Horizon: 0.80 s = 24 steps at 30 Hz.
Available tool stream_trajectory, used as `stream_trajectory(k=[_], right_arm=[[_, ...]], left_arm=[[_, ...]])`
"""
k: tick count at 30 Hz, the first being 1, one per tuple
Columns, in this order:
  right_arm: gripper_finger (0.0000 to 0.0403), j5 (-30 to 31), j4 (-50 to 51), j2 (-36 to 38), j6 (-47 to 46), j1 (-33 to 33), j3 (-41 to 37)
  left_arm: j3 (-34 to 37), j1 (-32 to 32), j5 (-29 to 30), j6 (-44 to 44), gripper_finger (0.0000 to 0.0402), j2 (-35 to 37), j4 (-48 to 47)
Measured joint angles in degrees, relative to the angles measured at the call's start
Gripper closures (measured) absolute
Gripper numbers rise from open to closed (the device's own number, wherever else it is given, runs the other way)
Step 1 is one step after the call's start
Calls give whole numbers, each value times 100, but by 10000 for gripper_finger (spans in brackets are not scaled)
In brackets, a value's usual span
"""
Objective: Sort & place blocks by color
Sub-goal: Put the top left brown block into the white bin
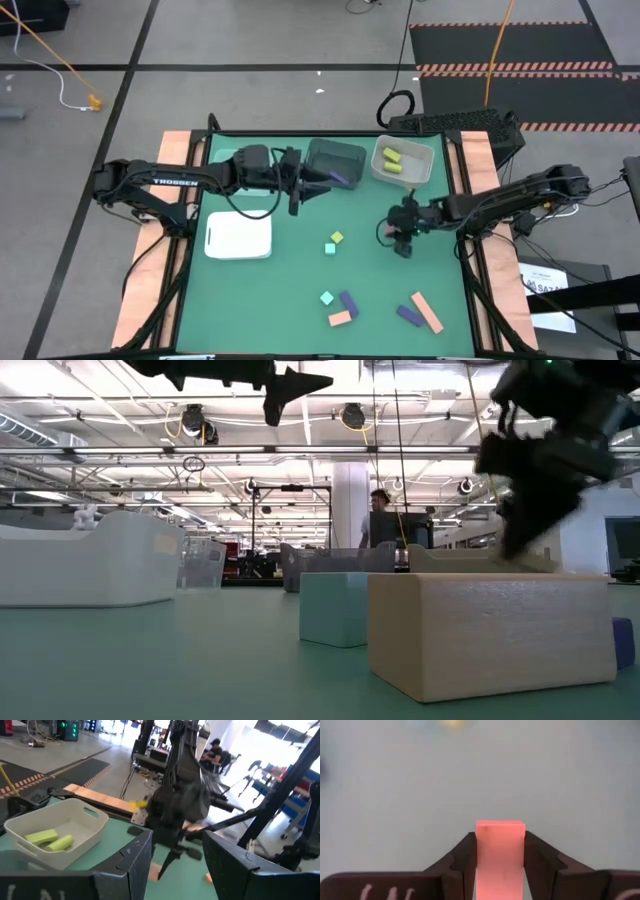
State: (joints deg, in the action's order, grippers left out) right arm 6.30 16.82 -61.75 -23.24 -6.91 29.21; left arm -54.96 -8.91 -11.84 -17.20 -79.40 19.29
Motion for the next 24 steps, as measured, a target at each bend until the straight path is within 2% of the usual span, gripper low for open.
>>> stream_trajectory(k=[6, 9, 14, 17, 20, 24], right_arm=[[294, 1731, -2777, 209, 113, 303, 9], [294, 2286, -4409, 129, 429, 502, 11], [294, 2545, -6642, -269, 933, 838, 15], [294, 2666, -7496, -518, 906, 1041, 17], [294, 2673, -8027, -827, 894, 1204, 61], [294, 2532, -8087, -1285, 886, 1313, 554]], left_arm=[[0, 0, 114, 522, 222, 0, -117], [0, 0, 409, 927, 222, 0, -149], [0, 2, 1260, 1578, 222, -24, -149], [0, -2, 1552, 2147, 222, -26, -41], [0, 13, 1673, 2835, 222, -69, 174], [2, 35, 1939, 3457, 222, -240, 672]])
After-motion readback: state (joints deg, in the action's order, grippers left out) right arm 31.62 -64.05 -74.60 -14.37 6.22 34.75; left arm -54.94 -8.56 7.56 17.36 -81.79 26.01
